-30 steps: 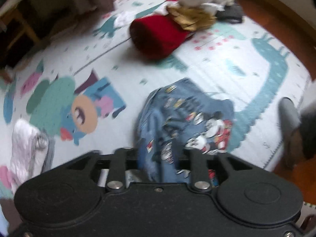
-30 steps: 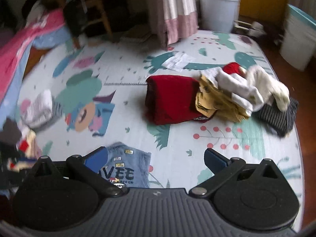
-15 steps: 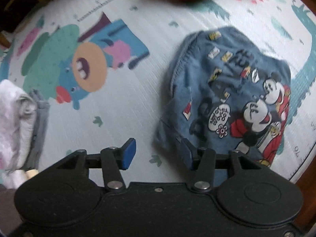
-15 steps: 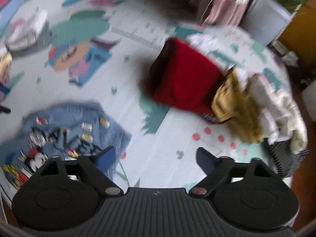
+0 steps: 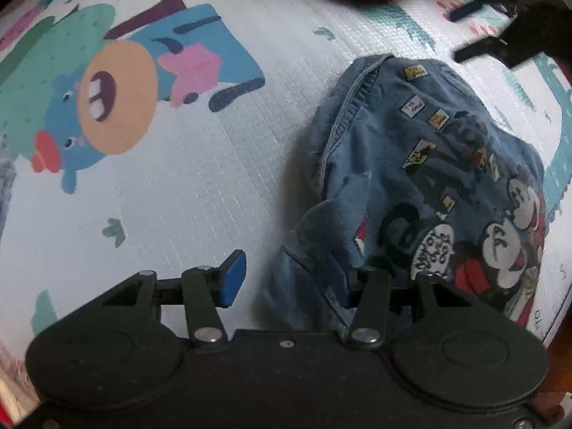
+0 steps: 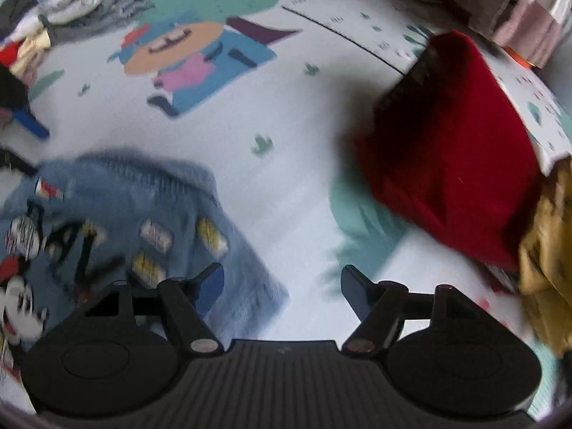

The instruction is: Fold clothes

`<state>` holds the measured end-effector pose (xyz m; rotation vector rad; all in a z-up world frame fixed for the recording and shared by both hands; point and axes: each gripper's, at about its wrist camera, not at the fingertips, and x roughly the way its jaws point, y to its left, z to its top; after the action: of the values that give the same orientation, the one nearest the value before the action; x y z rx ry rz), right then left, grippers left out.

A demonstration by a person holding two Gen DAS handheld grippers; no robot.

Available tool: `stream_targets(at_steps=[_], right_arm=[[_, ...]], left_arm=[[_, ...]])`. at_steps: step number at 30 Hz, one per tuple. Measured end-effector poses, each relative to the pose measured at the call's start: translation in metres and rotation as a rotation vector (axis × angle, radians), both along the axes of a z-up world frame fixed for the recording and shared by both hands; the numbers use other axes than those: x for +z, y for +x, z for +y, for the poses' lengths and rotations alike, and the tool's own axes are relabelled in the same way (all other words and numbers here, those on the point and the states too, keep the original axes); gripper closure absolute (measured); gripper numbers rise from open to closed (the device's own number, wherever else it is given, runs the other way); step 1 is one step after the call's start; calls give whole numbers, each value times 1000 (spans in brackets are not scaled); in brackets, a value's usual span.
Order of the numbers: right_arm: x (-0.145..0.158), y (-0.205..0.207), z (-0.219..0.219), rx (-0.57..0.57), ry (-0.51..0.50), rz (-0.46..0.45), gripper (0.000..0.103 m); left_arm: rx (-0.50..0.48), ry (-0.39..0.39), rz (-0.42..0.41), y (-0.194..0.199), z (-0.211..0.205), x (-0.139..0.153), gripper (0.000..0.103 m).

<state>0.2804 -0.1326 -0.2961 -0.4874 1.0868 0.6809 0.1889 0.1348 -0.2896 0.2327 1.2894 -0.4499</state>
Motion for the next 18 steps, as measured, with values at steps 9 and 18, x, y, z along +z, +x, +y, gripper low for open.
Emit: stream_targets(at_steps=[9, 18], right_arm=[[-33, 23, 40, 82, 87, 93, 18], [-35, 10, 37, 151, 94, 170, 80]], left_arm=[[48, -170, 38, 10, 23, -12, 54], [35, -248, 71, 21, 0, -17, 55]])
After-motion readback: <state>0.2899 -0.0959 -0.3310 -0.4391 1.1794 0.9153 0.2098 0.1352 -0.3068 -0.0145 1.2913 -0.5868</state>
